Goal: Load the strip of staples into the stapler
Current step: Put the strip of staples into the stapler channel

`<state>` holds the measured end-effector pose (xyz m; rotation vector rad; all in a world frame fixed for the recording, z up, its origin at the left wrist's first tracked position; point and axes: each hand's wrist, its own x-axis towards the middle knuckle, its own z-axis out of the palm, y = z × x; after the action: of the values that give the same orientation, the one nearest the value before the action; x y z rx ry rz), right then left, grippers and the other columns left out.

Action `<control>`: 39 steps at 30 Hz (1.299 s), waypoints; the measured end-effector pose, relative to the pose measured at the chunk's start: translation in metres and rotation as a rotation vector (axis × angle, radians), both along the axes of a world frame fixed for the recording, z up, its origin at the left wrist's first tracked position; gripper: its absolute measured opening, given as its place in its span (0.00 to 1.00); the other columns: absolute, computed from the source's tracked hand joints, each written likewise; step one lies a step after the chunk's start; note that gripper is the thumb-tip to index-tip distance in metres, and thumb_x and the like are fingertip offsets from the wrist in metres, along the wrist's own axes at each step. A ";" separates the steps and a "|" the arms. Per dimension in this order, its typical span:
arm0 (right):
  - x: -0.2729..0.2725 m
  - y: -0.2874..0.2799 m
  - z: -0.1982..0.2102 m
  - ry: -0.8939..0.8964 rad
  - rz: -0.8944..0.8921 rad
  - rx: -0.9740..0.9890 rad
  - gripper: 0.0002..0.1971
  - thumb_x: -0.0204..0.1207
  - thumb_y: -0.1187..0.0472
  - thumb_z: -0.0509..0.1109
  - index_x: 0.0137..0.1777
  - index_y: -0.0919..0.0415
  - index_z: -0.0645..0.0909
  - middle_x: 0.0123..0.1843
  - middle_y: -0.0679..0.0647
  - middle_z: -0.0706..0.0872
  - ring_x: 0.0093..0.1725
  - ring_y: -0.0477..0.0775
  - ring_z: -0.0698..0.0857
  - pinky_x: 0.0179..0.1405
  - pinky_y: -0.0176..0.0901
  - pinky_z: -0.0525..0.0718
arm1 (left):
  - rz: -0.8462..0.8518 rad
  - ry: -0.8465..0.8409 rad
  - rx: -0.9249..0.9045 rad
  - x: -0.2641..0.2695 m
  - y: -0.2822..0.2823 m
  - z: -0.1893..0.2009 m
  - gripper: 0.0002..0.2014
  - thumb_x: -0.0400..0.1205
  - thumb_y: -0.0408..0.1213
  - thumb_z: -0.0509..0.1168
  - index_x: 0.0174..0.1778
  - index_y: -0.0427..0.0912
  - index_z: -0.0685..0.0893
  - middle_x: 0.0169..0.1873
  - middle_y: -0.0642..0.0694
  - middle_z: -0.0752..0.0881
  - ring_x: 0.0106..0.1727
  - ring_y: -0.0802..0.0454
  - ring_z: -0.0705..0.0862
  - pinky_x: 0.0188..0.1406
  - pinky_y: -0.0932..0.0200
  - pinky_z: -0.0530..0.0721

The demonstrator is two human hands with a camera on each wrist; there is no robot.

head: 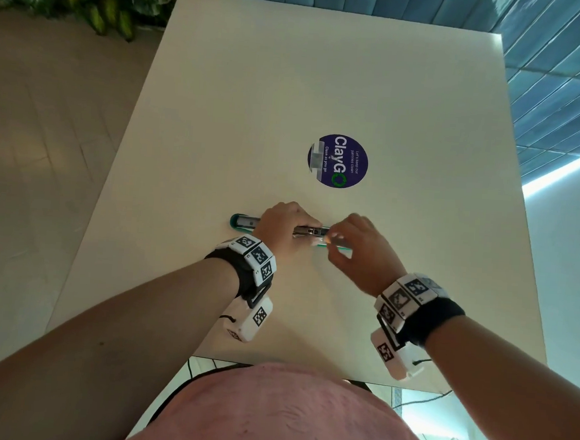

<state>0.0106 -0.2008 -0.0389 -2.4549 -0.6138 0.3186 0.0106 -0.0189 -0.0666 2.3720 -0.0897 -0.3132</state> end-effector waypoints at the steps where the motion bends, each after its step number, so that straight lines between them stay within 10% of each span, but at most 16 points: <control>1: 0.007 0.000 0.002 -0.007 -0.010 -0.016 0.06 0.70 0.62 0.70 0.47 0.57 0.80 0.47 0.55 0.81 0.49 0.55 0.79 0.45 0.49 0.83 | -0.001 0.000 -0.005 0.000 0.000 0.000 0.16 0.71 0.45 0.73 0.55 0.52 0.87 0.47 0.44 0.86 0.51 0.47 0.80 0.55 0.53 0.77; 27: 0.027 -0.012 -0.007 0.179 -0.009 -0.126 0.13 0.70 0.65 0.70 0.56 0.57 0.81 0.50 0.57 0.84 0.53 0.57 0.79 0.50 0.41 0.72 | 0.000 -0.008 -0.015 0.000 0.000 0.002 0.16 0.71 0.43 0.73 0.54 0.50 0.87 0.47 0.43 0.87 0.50 0.46 0.81 0.56 0.48 0.79; 32: 0.022 -0.017 -0.009 0.161 -0.064 -0.111 0.17 0.70 0.62 0.73 0.60 0.56 0.80 0.54 0.57 0.83 0.54 0.55 0.77 0.54 0.43 0.76 | -0.093 0.015 0.250 0.000 0.020 0.010 0.20 0.70 0.44 0.70 0.59 0.50 0.82 0.54 0.48 0.83 0.55 0.46 0.78 0.59 0.47 0.77; 39: 0.025 -0.023 -0.010 0.222 -0.101 -0.121 0.17 0.68 0.60 0.76 0.58 0.55 0.82 0.55 0.58 0.80 0.58 0.58 0.77 0.62 0.51 0.77 | -0.049 0.080 0.240 -0.009 0.087 0.030 0.11 0.68 0.41 0.72 0.46 0.53 0.84 0.42 0.49 0.84 0.46 0.48 0.81 0.49 0.45 0.82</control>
<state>0.0356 -0.2243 -0.0491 -2.5081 -0.3843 0.5926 0.0016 0.0677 -0.0367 2.5938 -0.0758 -0.4646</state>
